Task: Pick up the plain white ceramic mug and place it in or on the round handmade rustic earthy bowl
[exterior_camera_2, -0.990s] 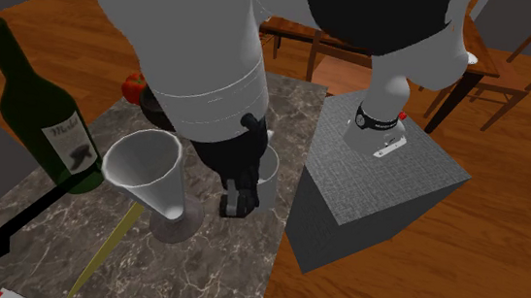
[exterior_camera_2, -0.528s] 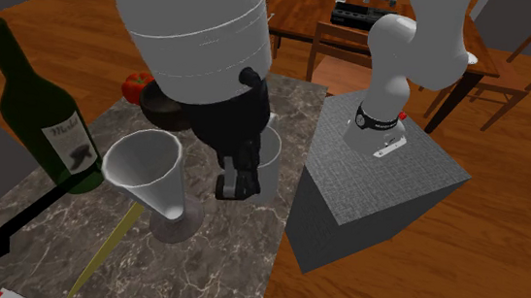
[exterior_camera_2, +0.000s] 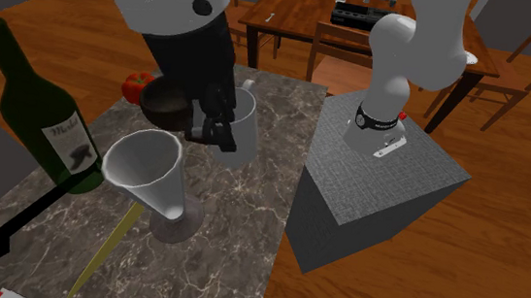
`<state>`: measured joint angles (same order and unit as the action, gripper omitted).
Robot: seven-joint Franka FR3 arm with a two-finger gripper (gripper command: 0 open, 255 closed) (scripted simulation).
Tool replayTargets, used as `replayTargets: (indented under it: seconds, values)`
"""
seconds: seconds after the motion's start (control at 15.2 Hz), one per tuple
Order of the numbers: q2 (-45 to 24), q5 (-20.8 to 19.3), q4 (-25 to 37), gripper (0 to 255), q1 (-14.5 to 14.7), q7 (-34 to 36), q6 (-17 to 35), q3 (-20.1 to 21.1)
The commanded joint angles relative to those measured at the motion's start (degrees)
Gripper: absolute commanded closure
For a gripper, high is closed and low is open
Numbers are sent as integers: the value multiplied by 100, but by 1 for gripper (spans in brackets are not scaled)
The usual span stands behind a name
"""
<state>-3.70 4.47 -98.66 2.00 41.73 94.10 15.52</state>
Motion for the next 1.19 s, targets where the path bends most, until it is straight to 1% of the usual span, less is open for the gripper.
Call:
replayTargets:
  seconds: [0.0, 0.33, 0.59, 0.86, 1.12]
  values:
    - [43, -19, -51, 255, -140, -268, -15, -123]
    - [17, -107, 56, 255, -488, -908, -144, -434]
    - [-105, -192, 267, 255, -759, -1405, -263, -675]
    - [-318, -278, 594, 255, -1023, -1888, -402, -905]
    - [-622, -354, 1051, 255, -1287, -2358, -569, -1118]
